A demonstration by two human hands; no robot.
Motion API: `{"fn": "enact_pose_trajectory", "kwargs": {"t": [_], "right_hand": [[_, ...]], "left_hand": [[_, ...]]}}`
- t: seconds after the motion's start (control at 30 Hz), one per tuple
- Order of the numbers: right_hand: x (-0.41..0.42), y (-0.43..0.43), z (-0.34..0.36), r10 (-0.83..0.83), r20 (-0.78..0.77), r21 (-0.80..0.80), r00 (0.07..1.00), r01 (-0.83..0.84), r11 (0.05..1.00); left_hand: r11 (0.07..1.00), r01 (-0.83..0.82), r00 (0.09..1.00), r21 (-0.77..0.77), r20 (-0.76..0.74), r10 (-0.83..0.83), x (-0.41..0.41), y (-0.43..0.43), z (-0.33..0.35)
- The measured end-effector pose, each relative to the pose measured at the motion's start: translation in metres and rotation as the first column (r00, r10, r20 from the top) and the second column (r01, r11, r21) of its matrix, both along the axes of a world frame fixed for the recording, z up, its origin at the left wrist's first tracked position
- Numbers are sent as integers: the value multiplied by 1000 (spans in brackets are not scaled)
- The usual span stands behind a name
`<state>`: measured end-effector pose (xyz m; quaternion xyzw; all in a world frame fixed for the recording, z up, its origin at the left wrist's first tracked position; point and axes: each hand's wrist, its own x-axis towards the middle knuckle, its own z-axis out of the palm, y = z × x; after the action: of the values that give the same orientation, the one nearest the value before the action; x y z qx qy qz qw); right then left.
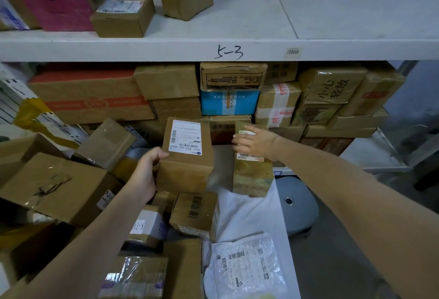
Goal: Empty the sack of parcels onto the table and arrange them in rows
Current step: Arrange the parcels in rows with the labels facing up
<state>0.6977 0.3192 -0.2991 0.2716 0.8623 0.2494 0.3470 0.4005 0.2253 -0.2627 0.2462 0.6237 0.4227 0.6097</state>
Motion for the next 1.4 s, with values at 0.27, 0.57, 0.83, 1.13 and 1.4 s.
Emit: {"fn": "enact_pose_trajectory", "kwargs": {"t": [0.27,0.57,0.83,1.13,1.4], "right_hand": [[15,-13,39,-214,-371,-50,904,211,976],[-15,-42,18,-834,-551,-459,-20,842,283],[-47,-31,-21,-790,-582,-462,-190,877,130],[-37,-17,-27,-748,-564,-635,-349,763,123],[1,-17,-33,-602,-301,-927,-740,374,4]], "left_hand": [[993,-117,991,19,62,116,-4,4,18],[989,-135,988,57,81,131,9,6,21],[999,-50,998,-22,29,50,20,13,-8],[999,30,999,-30,-25,-30,34,29,-29],[998,59,998,-17,35,-58,61,52,-62]]}}
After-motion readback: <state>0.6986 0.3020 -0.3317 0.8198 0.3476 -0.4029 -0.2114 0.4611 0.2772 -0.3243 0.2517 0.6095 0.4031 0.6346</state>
